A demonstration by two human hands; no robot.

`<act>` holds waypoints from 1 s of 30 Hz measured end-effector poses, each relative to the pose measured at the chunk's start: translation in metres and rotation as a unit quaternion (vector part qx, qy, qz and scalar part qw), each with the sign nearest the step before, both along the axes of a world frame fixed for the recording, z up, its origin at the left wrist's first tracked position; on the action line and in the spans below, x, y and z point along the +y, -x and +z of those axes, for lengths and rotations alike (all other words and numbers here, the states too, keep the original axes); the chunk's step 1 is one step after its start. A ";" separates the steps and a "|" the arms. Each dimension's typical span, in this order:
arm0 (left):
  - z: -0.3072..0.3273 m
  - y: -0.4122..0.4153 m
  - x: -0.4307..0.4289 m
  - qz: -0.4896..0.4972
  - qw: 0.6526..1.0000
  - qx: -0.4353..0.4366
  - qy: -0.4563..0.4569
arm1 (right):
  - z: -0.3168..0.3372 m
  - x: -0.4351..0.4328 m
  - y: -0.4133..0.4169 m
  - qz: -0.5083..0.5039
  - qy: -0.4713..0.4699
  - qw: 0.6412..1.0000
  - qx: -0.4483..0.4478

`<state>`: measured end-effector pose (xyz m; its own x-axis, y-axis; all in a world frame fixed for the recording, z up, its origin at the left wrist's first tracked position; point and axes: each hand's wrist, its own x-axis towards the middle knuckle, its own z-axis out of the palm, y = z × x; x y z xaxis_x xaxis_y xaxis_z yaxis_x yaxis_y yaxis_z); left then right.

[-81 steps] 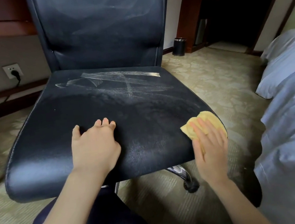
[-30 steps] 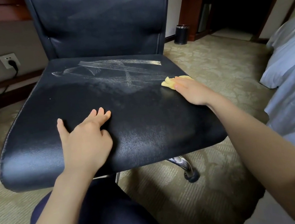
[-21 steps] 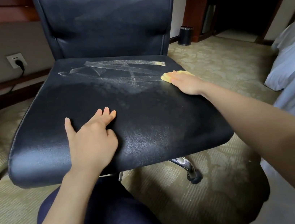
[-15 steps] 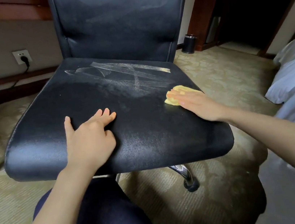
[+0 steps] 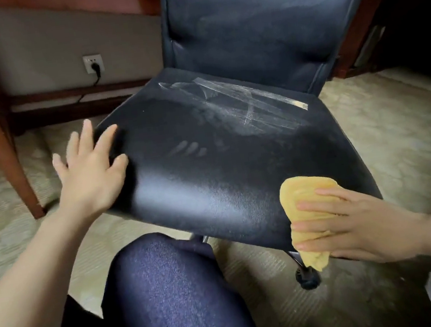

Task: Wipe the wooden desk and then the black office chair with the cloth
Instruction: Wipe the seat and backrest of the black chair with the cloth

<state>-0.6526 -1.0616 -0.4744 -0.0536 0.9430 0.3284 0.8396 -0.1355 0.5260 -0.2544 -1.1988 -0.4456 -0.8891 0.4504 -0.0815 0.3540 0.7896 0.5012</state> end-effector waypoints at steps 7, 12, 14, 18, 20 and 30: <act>-0.004 0.024 0.005 0.009 0.989 -0.136 0.047 | 0.000 0.024 0.045 -0.004 0.036 0.999 0.018; -0.007 0.023 0.001 0.003 0.984 -0.174 0.046 | 0.002 0.054 0.098 -0.043 0.052 0.995 0.070; -0.008 0.026 -0.002 -0.005 0.981 -0.190 0.043 | 0.004 0.069 0.119 -0.057 0.059 0.993 0.090; -0.004 0.029 -0.005 -0.029 0.976 -0.208 0.056 | 0.007 0.103 0.156 -0.120 0.150 0.966 0.174; -0.001 0.029 -0.006 -0.050 0.972 -0.220 0.059 | 0.010 0.131 0.174 -0.137 0.192 0.947 0.217; 0.001 0.033 -0.008 -0.120 0.953 -0.269 0.068 | 0.010 0.205 0.228 -0.236 0.255 0.882 0.320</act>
